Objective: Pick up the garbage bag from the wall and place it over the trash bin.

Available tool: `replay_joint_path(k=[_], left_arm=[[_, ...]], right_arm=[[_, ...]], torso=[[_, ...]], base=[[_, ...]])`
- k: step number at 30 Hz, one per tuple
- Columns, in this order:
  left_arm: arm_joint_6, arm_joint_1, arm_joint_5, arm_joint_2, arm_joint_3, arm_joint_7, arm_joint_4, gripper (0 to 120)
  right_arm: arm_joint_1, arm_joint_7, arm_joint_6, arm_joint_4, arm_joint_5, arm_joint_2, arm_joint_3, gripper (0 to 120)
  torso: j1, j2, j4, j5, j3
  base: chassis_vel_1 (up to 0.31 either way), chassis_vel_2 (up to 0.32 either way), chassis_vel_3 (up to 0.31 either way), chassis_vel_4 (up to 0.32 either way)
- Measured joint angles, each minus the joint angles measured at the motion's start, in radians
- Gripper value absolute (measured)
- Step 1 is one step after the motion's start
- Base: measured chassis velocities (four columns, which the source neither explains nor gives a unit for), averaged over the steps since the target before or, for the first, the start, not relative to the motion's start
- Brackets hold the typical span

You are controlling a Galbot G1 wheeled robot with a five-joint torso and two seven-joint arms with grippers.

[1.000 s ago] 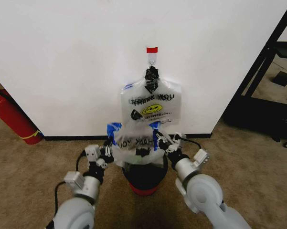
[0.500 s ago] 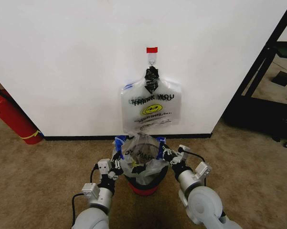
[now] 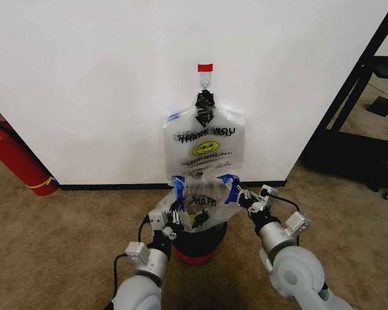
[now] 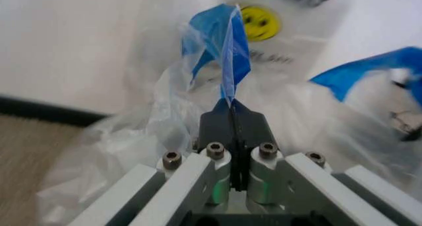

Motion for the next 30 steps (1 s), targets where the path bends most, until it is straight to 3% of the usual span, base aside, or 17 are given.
replay_joint_path(k=[5,12,22,27,30], left_arm=[[-0.002,-0.004,-0.033,-0.009,-0.013,-0.017,0.013,0],[-0.007,0.075,0.003,0.060,-0.061,-0.013,-0.047,0],[-0.018,0.188,0.032,0.058,-0.090,-0.050,-0.067,0],[0.007,0.223,0.048,0.077,-0.097,-0.074,-0.099,0],[0.081,0.253,0.056,0.104,-0.089,-0.114,-0.152,0]], right_arm=[[-0.005,-0.008,0.007,-0.013,-0.038,0.027,-0.024,0],[-0.080,-0.037,0.010,0.002,-0.164,-0.007,-0.052,0],[-0.195,0.127,-0.058,0.064,-0.143,0.003,-0.018,0],[-0.232,0.158,-0.088,0.099,-0.126,-0.005,0.000,0],[-0.243,0.182,-0.131,0.125,-0.107,-0.017,0.007,0]], torso=[[0.000,0.000,-0.0001,0.0000,0.000],[0.000,0.000,-0.0001,0.0001,0.000],[0.000,0.000,-0.0001,0.0000,0.000],[0.000,0.000,-0.0002,0.0000,0.000],[0.000,0.000,0.0000,0.0000,0.000]], base=[[0.000,0.000,0.000,0.000],[0.000,0.000,0.000,0.000],[0.000,0.000,0.000,0.000],[0.000,0.000,0.000,0.000],[0.000,0.000,0.000,0.000]])
